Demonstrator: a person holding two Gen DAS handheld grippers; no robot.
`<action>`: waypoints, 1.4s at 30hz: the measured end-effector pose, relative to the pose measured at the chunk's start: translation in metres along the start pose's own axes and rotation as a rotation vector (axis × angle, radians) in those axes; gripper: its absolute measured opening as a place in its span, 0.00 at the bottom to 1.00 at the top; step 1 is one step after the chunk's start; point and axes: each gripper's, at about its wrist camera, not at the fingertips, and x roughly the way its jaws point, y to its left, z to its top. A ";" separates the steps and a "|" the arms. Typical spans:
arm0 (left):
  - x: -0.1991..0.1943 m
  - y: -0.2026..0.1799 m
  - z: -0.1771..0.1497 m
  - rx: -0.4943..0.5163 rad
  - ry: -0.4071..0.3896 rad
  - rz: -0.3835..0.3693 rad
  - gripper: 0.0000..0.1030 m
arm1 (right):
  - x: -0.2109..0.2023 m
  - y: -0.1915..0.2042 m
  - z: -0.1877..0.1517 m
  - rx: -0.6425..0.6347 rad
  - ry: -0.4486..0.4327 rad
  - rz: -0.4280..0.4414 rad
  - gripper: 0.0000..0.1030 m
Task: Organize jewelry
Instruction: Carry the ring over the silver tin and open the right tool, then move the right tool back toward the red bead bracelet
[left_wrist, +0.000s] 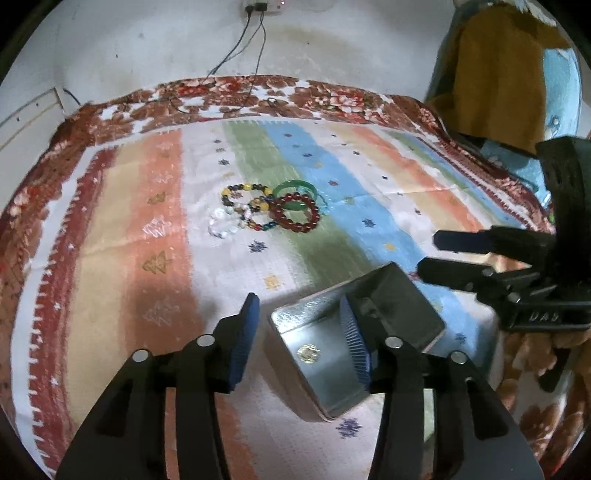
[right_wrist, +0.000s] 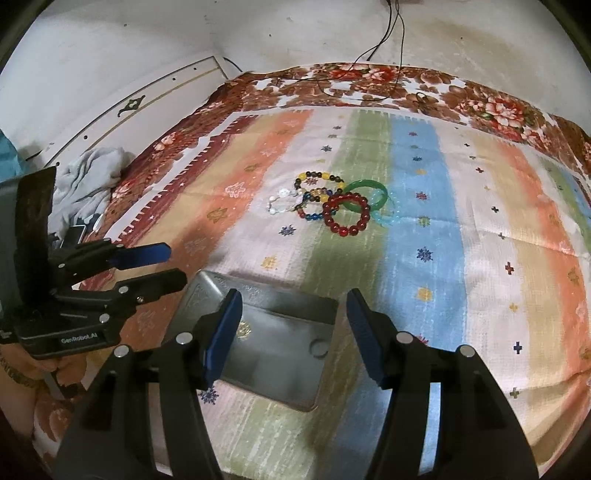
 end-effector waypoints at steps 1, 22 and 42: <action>0.002 0.002 0.001 -0.001 0.004 0.009 0.46 | 0.000 -0.002 0.002 0.000 -0.006 -0.012 0.58; 0.037 0.049 0.033 -0.027 0.032 0.097 0.58 | 0.036 -0.027 0.036 0.031 0.026 -0.086 0.72; 0.090 0.081 0.056 0.010 0.086 0.157 0.58 | 0.084 -0.061 0.063 0.072 0.046 -0.153 0.72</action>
